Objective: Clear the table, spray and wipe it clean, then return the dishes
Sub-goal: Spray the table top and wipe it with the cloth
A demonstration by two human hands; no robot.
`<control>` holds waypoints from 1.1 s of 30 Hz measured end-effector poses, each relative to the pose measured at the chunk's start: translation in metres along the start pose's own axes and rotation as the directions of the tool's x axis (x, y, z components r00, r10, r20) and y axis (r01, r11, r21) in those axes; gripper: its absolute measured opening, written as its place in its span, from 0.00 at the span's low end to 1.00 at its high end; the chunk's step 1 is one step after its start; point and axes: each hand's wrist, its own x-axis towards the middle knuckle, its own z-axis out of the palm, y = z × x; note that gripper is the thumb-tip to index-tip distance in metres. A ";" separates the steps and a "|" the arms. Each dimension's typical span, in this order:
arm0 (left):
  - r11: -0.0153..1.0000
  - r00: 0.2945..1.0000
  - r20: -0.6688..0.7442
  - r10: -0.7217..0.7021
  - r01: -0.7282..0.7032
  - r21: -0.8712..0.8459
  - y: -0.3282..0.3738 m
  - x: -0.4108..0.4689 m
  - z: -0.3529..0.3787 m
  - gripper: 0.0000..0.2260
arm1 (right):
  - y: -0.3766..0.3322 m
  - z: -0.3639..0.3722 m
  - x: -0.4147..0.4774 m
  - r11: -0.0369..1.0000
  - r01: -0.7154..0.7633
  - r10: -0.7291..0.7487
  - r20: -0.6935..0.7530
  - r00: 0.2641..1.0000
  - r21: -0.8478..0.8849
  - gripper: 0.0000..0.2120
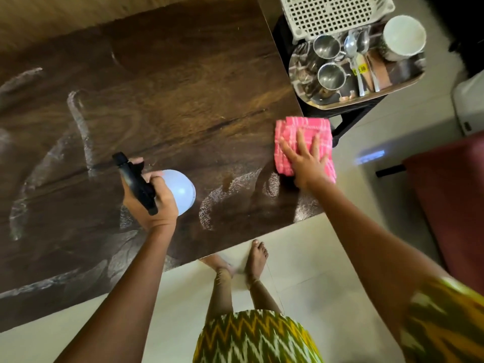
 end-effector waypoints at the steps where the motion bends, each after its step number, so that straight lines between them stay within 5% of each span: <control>1: 1.000 1.000 0.007 0.006 -0.006 0.000 -0.001 0.001 0.000 0.14 | -0.015 -0.005 0.016 0.999 0.027 -0.027 0.013 1.000 -0.018 0.44; 7: 1.000 1.000 -0.021 -0.008 0.008 0.014 -0.002 0.001 0.002 0.12 | -0.025 0.035 -0.034 0.926 0.339 -0.327 0.096 0.940 -0.168 0.45; 11: 1.000 1.000 -0.028 0.003 -0.002 0.021 -0.009 0.003 0.001 0.16 | 0.019 0.023 -0.047 0.964 0.231 -0.214 0.131 0.968 -0.131 0.46; 16: 0.999 0.998 -0.056 0.038 -0.039 -0.011 -0.011 0.003 0.003 0.17 | -0.010 -0.027 0.045 0.992 0.102 -0.099 0.037 0.994 -0.077 0.46; 23: 0.999 0.997 -0.071 0.011 -0.015 -0.051 -0.003 0.003 0.000 0.14 | -0.040 0.006 0.007 0.883 0.386 -0.371 0.108 0.922 -0.268 0.43; 26: 0.999 0.999 -0.044 0.031 -0.032 -0.008 -0.010 0.003 0.000 0.13 | -0.003 0.028 -0.045 0.850 0.461 -0.422 0.192 0.886 -0.255 0.50; 28: 0.998 0.998 -0.034 0.055 -0.054 0.012 -0.014 0.004 0.000 0.16 | 0.012 0.023 -0.049 0.892 0.394 -0.364 0.163 0.917 -0.223 0.54; 33: 0.999 0.999 -0.017 0.047 -0.047 0.009 -0.019 0.002 0.001 0.17 | -0.027 -0.022 0.041 0.986 0.138 -0.137 0.019 0.990 -0.096 0.44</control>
